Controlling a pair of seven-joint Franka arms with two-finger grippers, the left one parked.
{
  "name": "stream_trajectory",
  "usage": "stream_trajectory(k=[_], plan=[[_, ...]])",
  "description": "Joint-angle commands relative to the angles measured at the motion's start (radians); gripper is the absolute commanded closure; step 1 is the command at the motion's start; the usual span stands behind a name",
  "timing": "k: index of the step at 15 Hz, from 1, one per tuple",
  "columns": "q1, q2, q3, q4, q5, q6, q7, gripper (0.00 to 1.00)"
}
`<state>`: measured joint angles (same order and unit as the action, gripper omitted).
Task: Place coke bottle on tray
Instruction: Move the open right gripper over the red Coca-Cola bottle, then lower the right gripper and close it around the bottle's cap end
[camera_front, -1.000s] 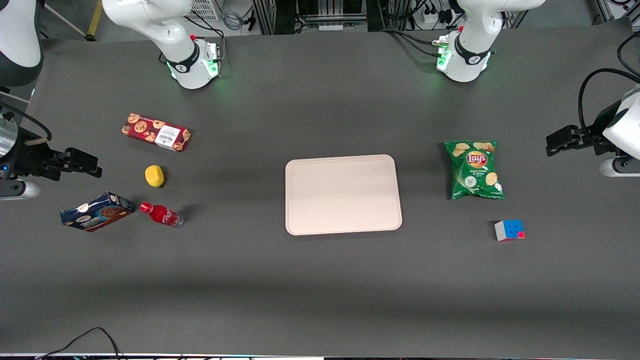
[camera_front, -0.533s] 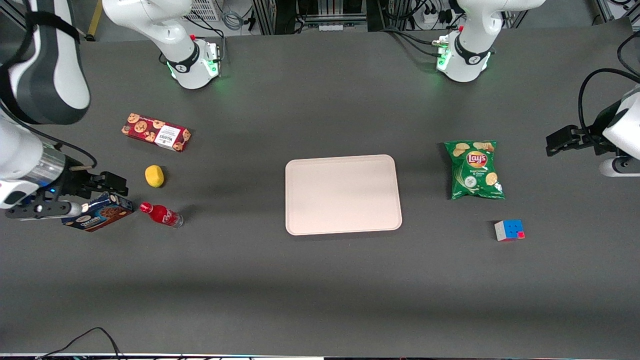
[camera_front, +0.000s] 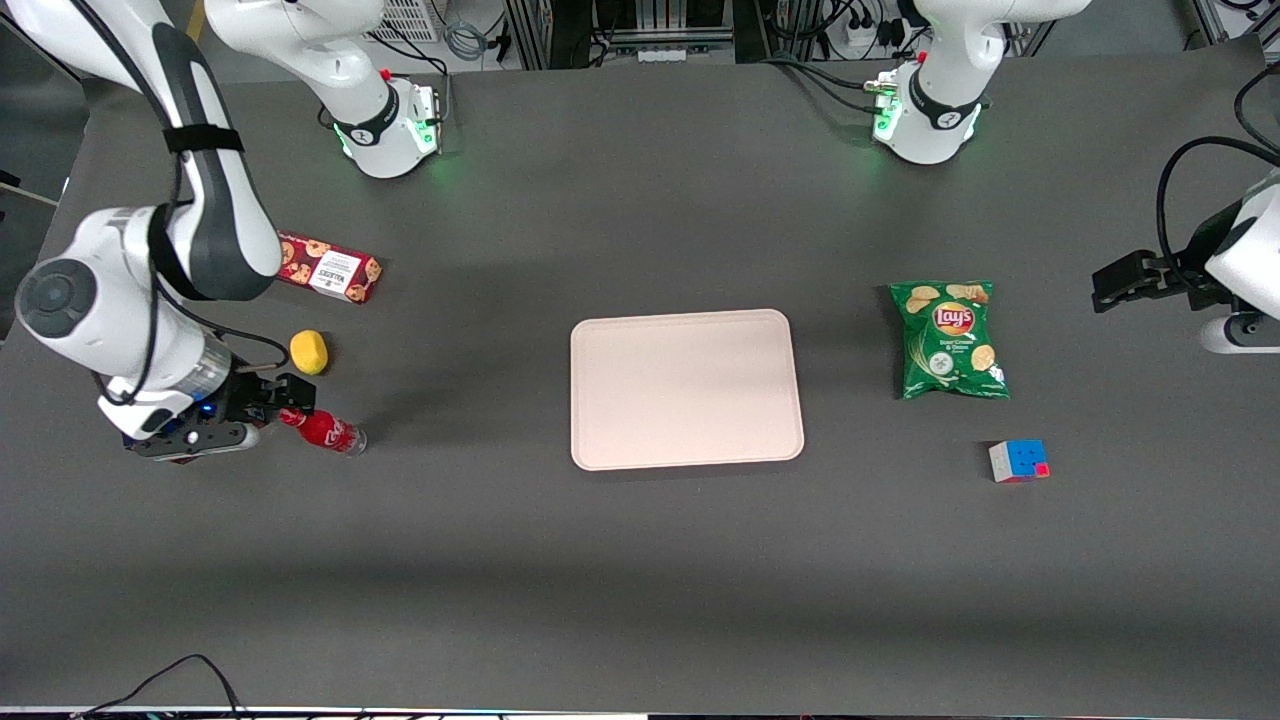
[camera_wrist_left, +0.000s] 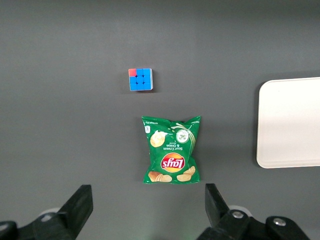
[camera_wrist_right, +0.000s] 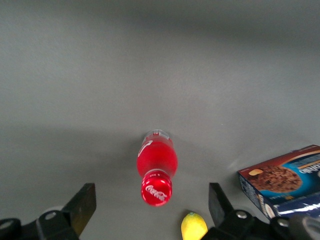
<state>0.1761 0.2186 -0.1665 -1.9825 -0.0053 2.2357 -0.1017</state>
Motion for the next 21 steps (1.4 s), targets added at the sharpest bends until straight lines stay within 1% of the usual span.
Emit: stream_trajectory(k=[1, 4, 6, 8, 10, 11, 13, 16, 18, 20, 21], plan=[[0.006, 0.013, -0.002, -0.022, -0.013, 0.044, -0.026, 0.00], [0.002, 0.018, -0.002, -0.036, -0.013, 0.047, -0.027, 0.00], [-0.001, 0.022, -0.002, -0.050, -0.013, 0.077, -0.029, 0.00], [0.000, 0.025, -0.002, -0.088, -0.013, 0.139, -0.029, 0.00], [0.000, 0.025, -0.002, -0.098, -0.013, 0.148, -0.029, 0.00], [-0.001, 0.025, -0.002, -0.098, -0.013, 0.148, -0.033, 0.04], [-0.004, 0.025, -0.002, -0.098, -0.013, 0.148, -0.055, 0.24], [-0.006, 0.025, -0.002, -0.098, -0.013, 0.147, -0.058, 0.62], [-0.006, 0.025, -0.002, -0.096, -0.010, 0.144, -0.056, 0.82], [-0.006, 0.025, -0.002, -0.098, -0.004, 0.142, -0.056, 0.96], [-0.006, 0.025, -0.002, -0.096, -0.004, 0.142, -0.055, 1.00]])
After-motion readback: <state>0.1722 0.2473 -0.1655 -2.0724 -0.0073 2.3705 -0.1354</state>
